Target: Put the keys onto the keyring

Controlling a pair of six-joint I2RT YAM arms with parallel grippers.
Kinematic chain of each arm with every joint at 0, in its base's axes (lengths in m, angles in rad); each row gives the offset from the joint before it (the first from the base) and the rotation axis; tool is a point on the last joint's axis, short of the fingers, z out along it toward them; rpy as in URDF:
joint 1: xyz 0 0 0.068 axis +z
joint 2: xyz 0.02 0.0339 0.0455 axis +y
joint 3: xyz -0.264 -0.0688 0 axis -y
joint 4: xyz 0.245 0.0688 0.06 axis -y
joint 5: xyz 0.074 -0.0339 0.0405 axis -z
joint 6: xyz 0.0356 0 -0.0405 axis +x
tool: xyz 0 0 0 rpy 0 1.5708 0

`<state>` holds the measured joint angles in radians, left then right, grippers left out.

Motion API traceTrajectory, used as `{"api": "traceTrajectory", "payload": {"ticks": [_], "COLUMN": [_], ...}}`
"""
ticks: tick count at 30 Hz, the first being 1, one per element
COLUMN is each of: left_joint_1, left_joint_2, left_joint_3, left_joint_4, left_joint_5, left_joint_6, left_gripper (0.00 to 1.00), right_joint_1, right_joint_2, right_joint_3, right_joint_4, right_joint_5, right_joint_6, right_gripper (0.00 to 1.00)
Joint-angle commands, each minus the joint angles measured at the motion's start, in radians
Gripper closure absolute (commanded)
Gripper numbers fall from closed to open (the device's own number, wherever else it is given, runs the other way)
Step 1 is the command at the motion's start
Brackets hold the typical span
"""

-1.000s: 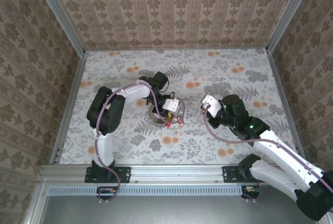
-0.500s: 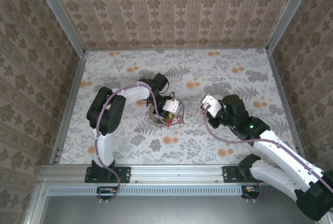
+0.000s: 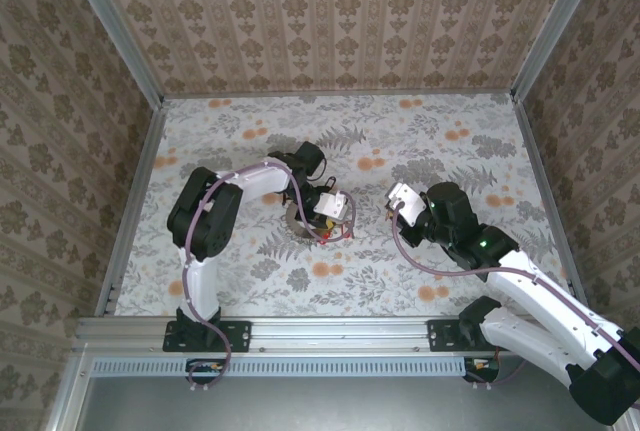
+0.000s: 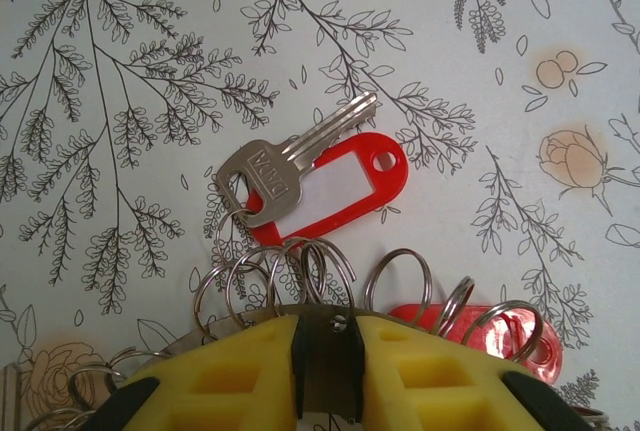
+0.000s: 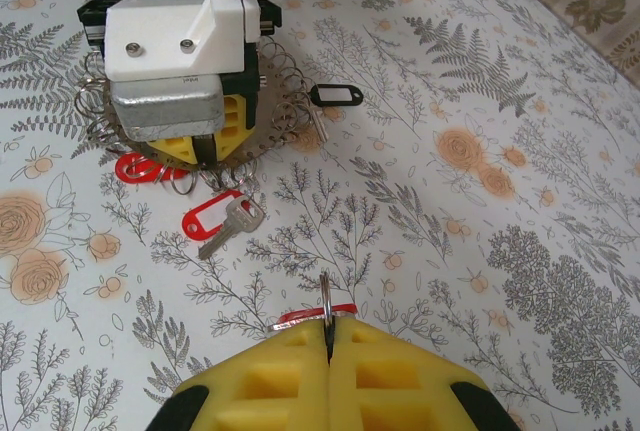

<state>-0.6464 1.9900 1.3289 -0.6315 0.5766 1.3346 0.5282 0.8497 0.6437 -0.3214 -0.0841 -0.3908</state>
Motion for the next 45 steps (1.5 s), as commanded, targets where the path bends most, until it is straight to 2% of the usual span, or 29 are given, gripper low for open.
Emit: {"api": "traceTrajectory", "payload": {"ticks": [1,13,23,45], "left_joint_1": [0.004,-0.007,-0.016,-0.026], "left_joint_2": [-0.042,-0.035,-0.030,-0.008], "left_joint_3": [-0.011,-0.017,-0.007,-0.015], "left_joint_4": [-0.044,-0.021,-0.058,-0.019], "left_joint_5": [0.032,0.034,0.046,0.016], "left_joint_6": [-0.011,-0.055,-0.054,-0.064], "left_gripper": [0.77,0.76,0.75,0.77], "right_joint_1": [-0.003,-0.003,-0.004,-0.003], "right_joint_2": [-0.012,-0.016,-0.014,-0.014], "right_joint_3": [0.009,0.008,0.004,0.002], "right_joint_4": [-0.004,-0.002,0.002,0.009], "right_joint_5": [0.017,0.016,0.015,0.014], "right_joint_6": [-0.003,-0.002,-0.001,-0.001], "right_gripper": [1.00,1.00,1.00,1.00]}}
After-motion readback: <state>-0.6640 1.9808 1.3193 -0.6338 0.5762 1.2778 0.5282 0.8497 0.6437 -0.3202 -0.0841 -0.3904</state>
